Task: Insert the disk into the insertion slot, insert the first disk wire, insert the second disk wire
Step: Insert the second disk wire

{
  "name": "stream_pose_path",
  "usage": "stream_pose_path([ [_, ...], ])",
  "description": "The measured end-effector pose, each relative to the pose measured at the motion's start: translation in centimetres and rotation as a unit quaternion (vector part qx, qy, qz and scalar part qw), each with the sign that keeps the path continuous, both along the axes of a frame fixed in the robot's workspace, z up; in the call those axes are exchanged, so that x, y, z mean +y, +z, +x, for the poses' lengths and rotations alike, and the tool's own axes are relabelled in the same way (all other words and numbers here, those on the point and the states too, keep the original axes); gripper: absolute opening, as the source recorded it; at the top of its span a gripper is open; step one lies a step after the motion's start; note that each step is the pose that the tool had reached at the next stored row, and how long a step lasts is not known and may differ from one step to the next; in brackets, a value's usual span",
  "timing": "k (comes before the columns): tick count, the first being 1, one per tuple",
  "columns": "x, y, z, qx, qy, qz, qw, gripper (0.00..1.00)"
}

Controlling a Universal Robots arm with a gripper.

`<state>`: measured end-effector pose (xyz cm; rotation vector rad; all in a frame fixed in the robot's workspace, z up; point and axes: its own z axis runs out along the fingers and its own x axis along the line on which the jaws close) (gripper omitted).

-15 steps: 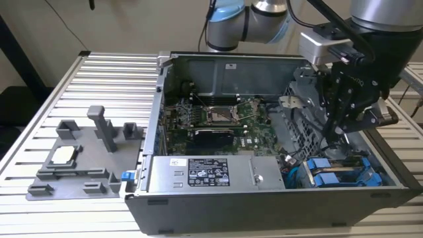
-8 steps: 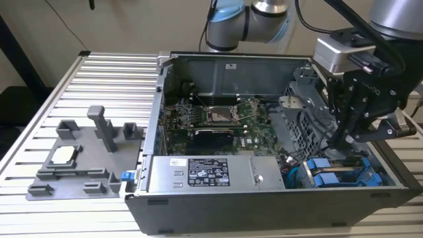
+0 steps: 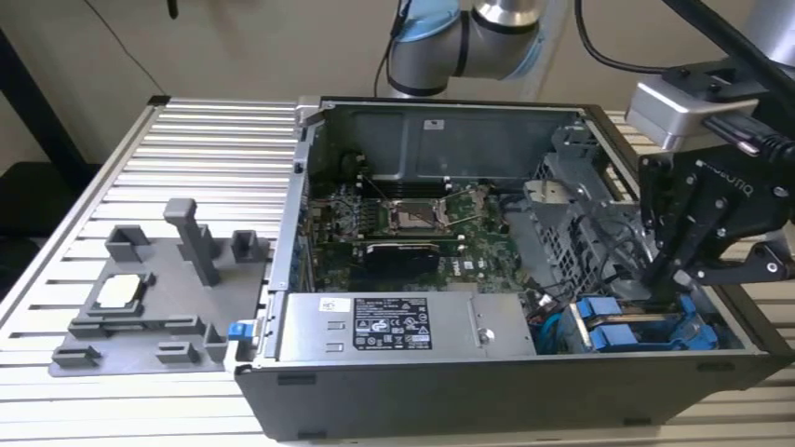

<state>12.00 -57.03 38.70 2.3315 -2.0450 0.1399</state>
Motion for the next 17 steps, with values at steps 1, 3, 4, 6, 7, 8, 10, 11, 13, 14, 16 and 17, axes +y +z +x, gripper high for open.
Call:
stream_pose_path([
  [1, -0.11, -0.01, 0.13, 0.0009, 0.000, 0.0001, 1.0000, 0.16],
  [3, -0.15, 0.00, 0.16, 0.0011, 0.000, 0.0001, 1.0000, 0.16],
  [4, -0.15, 0.00, 0.16, 0.0011, 0.000, 0.0001, 1.0000, 0.16],
  [6, -0.17, 0.00, 0.16, 0.0011, 0.000, 0.0001, 1.0000, 0.16],
  [7, -0.17, -0.01, 0.16, 0.0011, 0.000, 0.0001, 1.0000, 0.16],
  [8, -0.17, 0.00, 0.16, 0.0011, 0.000, 0.0005, 1.0000, 0.16],
  [10, -0.18, -0.01, 0.16, 0.0012, -0.001, 0.0059, 1.0000, 0.16],
  [11, -0.17, -0.02, 0.16, 0.0012, -0.002, 0.0132, 0.9999, 0.16],
  [13, -0.17, -0.02, 0.16, 0.0011, -0.004, 0.0311, 0.9995, 0.16],
  [14, -0.17, -0.02, 0.16, 0.0012, -0.004, 0.0402, 0.9992, 0.16],
  [16, -0.17, -0.03, 0.16, 0.0012, -0.006, 0.0588, 0.9983, 0.16],
  [17, -0.17, -0.04, 0.16, 0.0011, -0.007, 0.0672, 0.9977, 0.16],
])
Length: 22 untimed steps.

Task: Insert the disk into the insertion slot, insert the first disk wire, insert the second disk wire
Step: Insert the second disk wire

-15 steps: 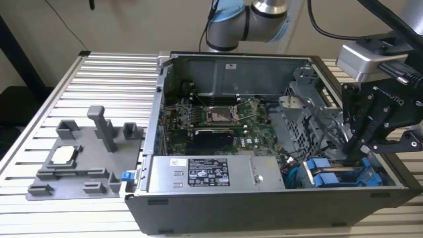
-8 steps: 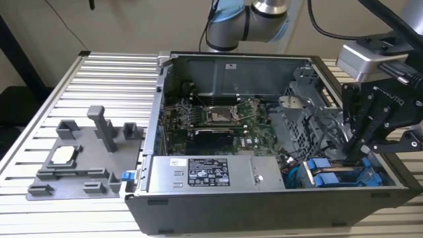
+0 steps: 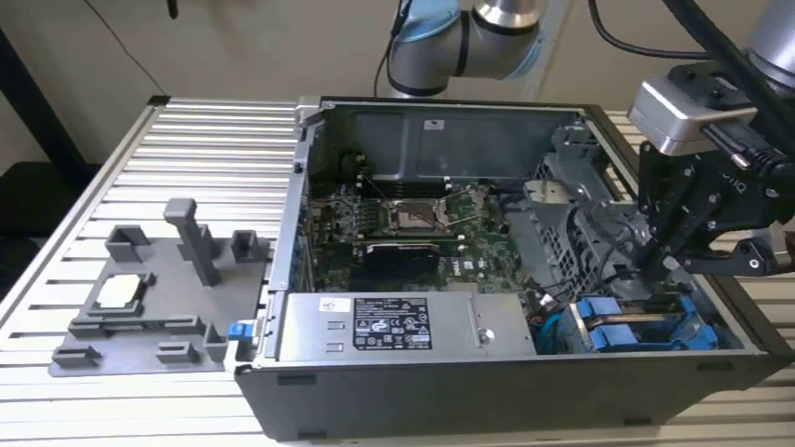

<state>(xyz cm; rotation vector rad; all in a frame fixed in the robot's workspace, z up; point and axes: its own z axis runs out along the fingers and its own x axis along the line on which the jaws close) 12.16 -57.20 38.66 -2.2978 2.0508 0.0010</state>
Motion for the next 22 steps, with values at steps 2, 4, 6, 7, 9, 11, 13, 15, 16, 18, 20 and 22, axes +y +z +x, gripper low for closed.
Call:
stream_pose_path([
  [2, 0.00, -0.02, 0.00, 0.0000, -0.003, 0.0138, 0.9999, 0.16],
  [4, 0.00, -0.03, 0.00, 0.0000, -0.007, 0.0264, 0.9996, 0.16],
  [6, -0.02, -0.05, 0.01, 0.0000, -0.011, 0.0350, 0.9993, 0.16],
  [7, -0.07, -0.05, 0.06, 0.0007, -0.011, 0.0349, 0.9993, 0.16],
  [9, -0.15, -0.05, 0.30, 0.0067, -0.011, 0.0349, 0.9993, 0.16],
  [11, -0.21, -0.05, 0.66, 0.0152, -0.012, 0.0348, 0.9992, 0.16],
  [13, -0.29, -0.05, 1.03, 0.0230, -0.012, 0.0347, 0.9991, 0.16],
  [15, -0.42, -0.05, 1.37, 0.0291, -0.012, 0.0347, 0.9989, 0.16],
  [16, -0.52, -0.05, 1.53, 0.0315, -0.012, 0.0346, 0.9988, 0.16],
  [18, -0.76, -0.08, 1.74, 0.0341, -0.012, 0.0351, 0.9987, 0.16],
  [20, -0.92, -0.16, 1.75, 0.0342, -0.013, 0.0372, 0.9986, 0.16],
  [22, -1.04, -0.23, 1.76, 0.0342, -0.016, 0.0401, 0.9985, 0.16],
])
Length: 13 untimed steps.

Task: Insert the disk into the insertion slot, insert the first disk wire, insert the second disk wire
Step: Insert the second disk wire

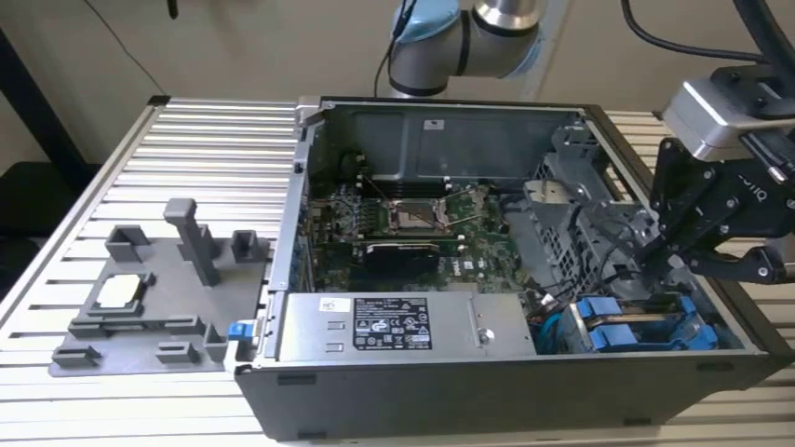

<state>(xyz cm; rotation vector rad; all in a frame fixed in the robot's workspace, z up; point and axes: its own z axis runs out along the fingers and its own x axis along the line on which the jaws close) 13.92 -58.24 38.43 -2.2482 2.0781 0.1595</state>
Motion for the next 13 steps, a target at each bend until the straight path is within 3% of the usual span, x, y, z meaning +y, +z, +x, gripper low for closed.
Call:
stream_pose_path([
  [4, -0.26, -0.12, 0.00, 0.0000, -0.005, 0.0045, 1.0000, 0.16],
  [8, -0.50, -0.31, 0.00, 0.0001, -0.009, 0.0128, 0.9999, 0.16],
  [13, -1.19, -0.42, 0.07, 0.0021, -0.010, 0.0148, 0.9998, 0.16],
])
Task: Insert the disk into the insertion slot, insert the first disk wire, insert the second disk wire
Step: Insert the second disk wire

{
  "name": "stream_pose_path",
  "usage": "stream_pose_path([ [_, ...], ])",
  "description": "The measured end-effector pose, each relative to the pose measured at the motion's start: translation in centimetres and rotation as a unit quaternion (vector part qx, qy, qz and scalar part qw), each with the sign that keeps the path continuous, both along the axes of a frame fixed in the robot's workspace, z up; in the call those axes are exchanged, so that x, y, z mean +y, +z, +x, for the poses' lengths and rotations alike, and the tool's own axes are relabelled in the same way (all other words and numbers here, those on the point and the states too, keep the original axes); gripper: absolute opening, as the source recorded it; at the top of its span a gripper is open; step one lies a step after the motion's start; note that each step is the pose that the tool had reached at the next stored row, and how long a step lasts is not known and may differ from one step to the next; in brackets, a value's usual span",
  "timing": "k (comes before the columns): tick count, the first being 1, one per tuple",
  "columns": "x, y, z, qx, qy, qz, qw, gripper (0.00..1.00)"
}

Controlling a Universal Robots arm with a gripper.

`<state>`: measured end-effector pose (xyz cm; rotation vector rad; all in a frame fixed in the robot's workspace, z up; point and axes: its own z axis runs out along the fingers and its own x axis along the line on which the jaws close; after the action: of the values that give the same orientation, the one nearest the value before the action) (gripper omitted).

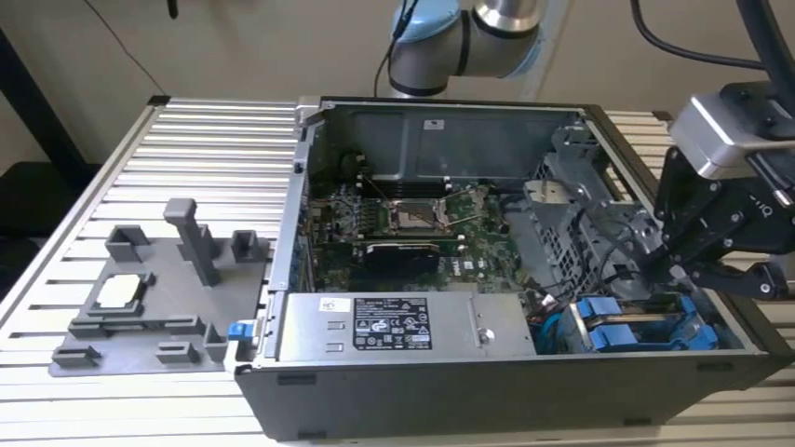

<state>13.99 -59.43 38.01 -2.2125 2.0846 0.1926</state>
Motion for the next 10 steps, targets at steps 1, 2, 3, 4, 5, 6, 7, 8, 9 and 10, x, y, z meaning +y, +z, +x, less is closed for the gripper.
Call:
stream_pose_path([
  [1, -0.10, -0.07, 0.01, 0.0001, 0.000, 0.0006, 1.0000, 0.16],
  [2, -0.18, -0.16, 0.03, 0.0002, 0.000, 0.0016, 1.0000, 0.16],
  [3, -0.25, -0.25, 0.05, 0.0002, 0.000, 0.0028, 1.0000, 0.16],
  [4, -0.32, -0.34, 0.07, 0.0003, 0.000, 0.0040, 1.0000, 0.16],
  [5, -0.39, -0.42, 0.09, 0.0003, -0.001, 0.0048, 1.0000, 0.16],
  [6, -0.45, -0.49, 0.10, 0.0004, -0.001, 0.0055, 1.0000, 0.16],
  [7, -0.50, -0.57, 0.13, 0.0004, -0.001, 0.0062, 1.0000, 0.16],
  [8, -0.52, -0.67, 0.15, 0.0006, -0.001, 0.0067, 1.0000, 0.16],
  [9, -0.53, -0.75, 0.18, 0.0009, -0.001, 0.0071, 1.0000, 0.16],
  [10, -0.54, -0.83, 0.21, 0.0013, -0.002, 0.0075, 1.0000, 0.16],
])
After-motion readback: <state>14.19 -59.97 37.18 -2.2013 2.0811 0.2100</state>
